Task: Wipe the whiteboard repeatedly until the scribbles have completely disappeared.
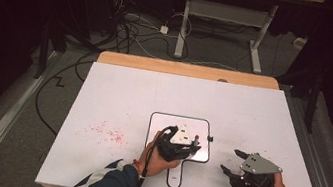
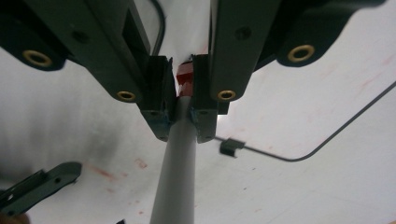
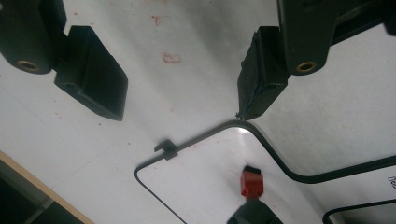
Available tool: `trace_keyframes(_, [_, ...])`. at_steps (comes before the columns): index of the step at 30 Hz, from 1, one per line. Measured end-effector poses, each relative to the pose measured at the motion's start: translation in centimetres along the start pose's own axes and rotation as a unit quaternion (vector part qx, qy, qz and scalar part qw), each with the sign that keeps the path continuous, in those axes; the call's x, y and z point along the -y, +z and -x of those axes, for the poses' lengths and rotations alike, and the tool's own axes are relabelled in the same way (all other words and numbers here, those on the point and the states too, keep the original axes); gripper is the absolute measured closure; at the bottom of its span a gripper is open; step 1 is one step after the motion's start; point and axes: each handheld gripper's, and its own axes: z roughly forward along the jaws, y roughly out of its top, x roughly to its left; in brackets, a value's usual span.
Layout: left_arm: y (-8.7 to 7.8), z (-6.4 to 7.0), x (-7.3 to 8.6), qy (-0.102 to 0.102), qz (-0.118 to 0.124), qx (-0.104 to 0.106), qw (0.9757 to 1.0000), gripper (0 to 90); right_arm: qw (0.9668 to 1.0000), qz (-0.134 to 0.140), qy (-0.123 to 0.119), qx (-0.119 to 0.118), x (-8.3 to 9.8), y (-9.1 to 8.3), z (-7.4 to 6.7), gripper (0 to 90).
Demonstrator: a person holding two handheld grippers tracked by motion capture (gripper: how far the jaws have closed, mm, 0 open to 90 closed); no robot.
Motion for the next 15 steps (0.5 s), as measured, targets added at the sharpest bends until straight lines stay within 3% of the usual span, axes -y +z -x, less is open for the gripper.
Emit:
trace_keyframes(6, [-2.2,-1.2,1.1,-0.007,-0.016,-0.022,0.9996,78.8,1.0,0.002,0.003,0.004,0.1,-0.2,0.1,34.1])
trace_keyframes(10, [-3.6,-2.5,2.2,-0.02,-0.015,-0.041,0.9989,78.9,1.0,0.003,0.001,0.004,0.0,-0.2,0.1,34.0])
trace_keyframes(12, [-4.1,-3.0,2.7,-0.034,-0.011,-0.043,0.9984,78.9,1.0,0.003,0.001,0.004,0.0,-0.2,0.0,33.9])
trace_keyframes(15, [-4.2,-2.9,2.9,-0.039,-0.006,-0.043,0.9983,78.8,1.0,0.002,0.002,0.003,-0.1,-0.1,0.0,34.0])
